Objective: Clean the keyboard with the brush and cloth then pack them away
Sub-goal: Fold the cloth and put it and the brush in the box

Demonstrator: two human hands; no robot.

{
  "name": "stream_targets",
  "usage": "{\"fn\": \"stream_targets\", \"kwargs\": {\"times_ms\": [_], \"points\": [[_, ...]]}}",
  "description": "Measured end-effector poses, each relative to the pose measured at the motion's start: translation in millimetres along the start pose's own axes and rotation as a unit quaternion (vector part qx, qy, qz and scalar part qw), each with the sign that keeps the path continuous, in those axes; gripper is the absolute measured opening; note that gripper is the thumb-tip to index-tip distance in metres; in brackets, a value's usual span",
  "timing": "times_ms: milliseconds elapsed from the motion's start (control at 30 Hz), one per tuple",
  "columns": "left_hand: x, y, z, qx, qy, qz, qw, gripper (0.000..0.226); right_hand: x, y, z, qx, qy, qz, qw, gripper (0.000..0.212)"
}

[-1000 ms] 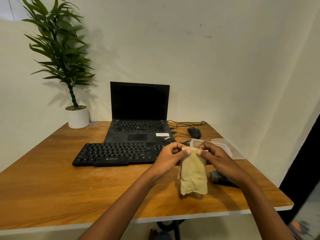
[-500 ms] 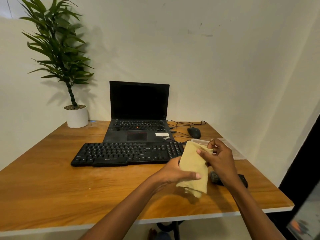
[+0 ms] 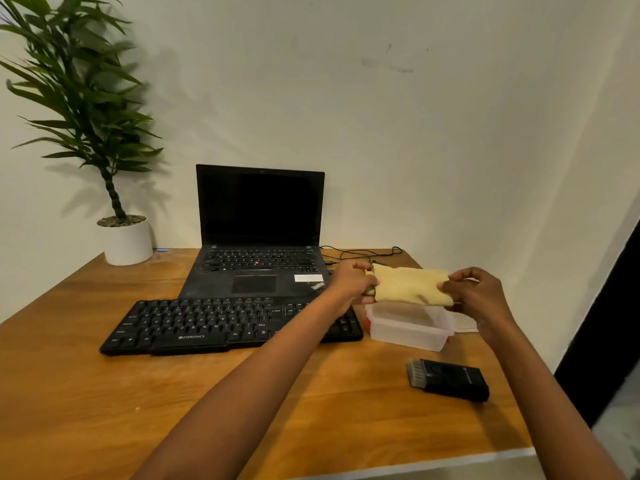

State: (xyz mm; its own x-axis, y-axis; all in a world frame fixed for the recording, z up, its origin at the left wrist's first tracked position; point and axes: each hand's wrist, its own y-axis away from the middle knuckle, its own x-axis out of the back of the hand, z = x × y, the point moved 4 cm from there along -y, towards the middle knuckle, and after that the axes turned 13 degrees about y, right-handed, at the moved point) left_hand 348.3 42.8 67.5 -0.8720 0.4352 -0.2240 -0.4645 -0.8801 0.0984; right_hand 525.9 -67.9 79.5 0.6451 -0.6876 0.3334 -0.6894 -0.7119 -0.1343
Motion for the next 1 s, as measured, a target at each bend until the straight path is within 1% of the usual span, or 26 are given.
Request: {"fn": "stream_targets", "kwargs": {"times_ms": [33, 100, 167, 233, 333, 367, 467, 533, 567, 600, 633, 667, 700, 733, 767, 800, 833, 867, 900, 933, 967, 1000], "points": [[-6, -10, 1, -0.009, -0.030, 0.005, 0.999, 0.036, 2, -10, 0, 0.010, 0.026, 0.013, 1.000, 0.020], [-17, -27, -3, -0.046, -0.130, 0.001, 0.990, 0.036, 2, -28, 7, 0.026, 0.109, 0.029, 0.993, 0.017], [-26, -39, -11, -0.104, -0.267, -0.020, 0.958, 0.037, -2, -38, 16, 0.039, 0.212, 0.035, 0.976, 0.018], [-33, -47, -21, -0.146, -0.398, -0.050, 0.904, 0.036, -9, -46, 26, 0.055, 0.283, 0.031, 0.957, 0.020], [-38, -53, -29, -0.179, -0.556, -0.073, 0.808, 0.029, -19, -51, 36, 0.079, 0.354, 0.004, 0.932, 0.018], [-40, -54, -30, -0.189, -0.598, -0.074, 0.776, 0.028, -23, -51, 38, 0.088, 0.381, -0.006, 0.920, 0.014], [-46, -54, -33, -0.207, -0.687, -0.070, 0.693, 0.026, -31, -48, 44, 0.115, 0.469, -0.040, 0.875, 0.004], [-48, -53, -39, -0.199, -0.731, -0.075, 0.648, 0.025, -33, -44, 50, 0.133, 0.510, -0.055, 0.848, 0.009], [-48, -53, -42, -0.196, -0.743, -0.077, 0.636, 0.024, -33, -42, 51, 0.142, 0.517, -0.056, 0.842, 0.010], [-48, -53, -45, -0.196, -0.746, -0.077, 0.631, 0.024, -32, -38, 50, 0.155, 0.513, -0.050, 0.843, 0.009], [-47, -50, -45, -0.204, -0.737, -0.073, 0.640, 0.025, -28, -32, 47, 0.169, 0.495, -0.039, 0.852, 0.006], [-46, -46, -45, -0.220, -0.713, -0.066, 0.663, 0.025, -21, -24, 44, 0.182, 0.459, -0.031, 0.869, 0.004], [-43, -38, -43, -0.241, -0.675, -0.056, 0.695, 0.026, -12, -15, 40, 0.190, 0.412, -0.031, 0.891, 0.007], [-39, -30, -41, -0.263, -0.629, -0.044, 0.730, 0.026, -1, -6, 38, 0.194, 0.368, -0.048, 0.908, 0.009], [-33, -20, -40, -0.276, -0.578, -0.036, 0.767, 0.026, 9, 5, 37, 0.188, 0.341, -0.092, 0.916, 0.008], [-25, -10, -42, -0.274, -0.530, -0.032, 0.802, 0.026, 15, 16, 40, 0.170, 0.344, -0.161, 0.909, 0.009], [-17, -2, -45, -0.260, -0.487, -0.037, 0.833, 0.025, 19, 27, 47, 0.140, 0.371, -0.238, 0.887, 0.020], [-10, 6, -50, -0.241, -0.453, -0.047, 0.857, 0.024, 21, 36, 59, 0.108, 0.414, -0.300, 0.853, 0.035], [-3, 12, -55, -0.220, -0.425, -0.055, 0.876, 0.023, 23, 43, 70, 0.091, 0.456, -0.332, 0.821, 0.049], [2, 20, -60, -0.205, -0.397, -0.056, 0.893, 0.022, 22, 47, 79, 0.091, 0.488, -0.336, 0.801, 0.061], [6, 28, -64, -0.191, -0.369, -0.050, 0.908, 0.021, 21, 50, 86, 0.100, 0.505, -0.322, 0.794, 0.069], [9, 36, -68, -0.183, -0.344, -0.039, 0.920, 0.020, 18, 52, 90, 0.108, 0.512, -0.301, 0.797, 0.072]]}}
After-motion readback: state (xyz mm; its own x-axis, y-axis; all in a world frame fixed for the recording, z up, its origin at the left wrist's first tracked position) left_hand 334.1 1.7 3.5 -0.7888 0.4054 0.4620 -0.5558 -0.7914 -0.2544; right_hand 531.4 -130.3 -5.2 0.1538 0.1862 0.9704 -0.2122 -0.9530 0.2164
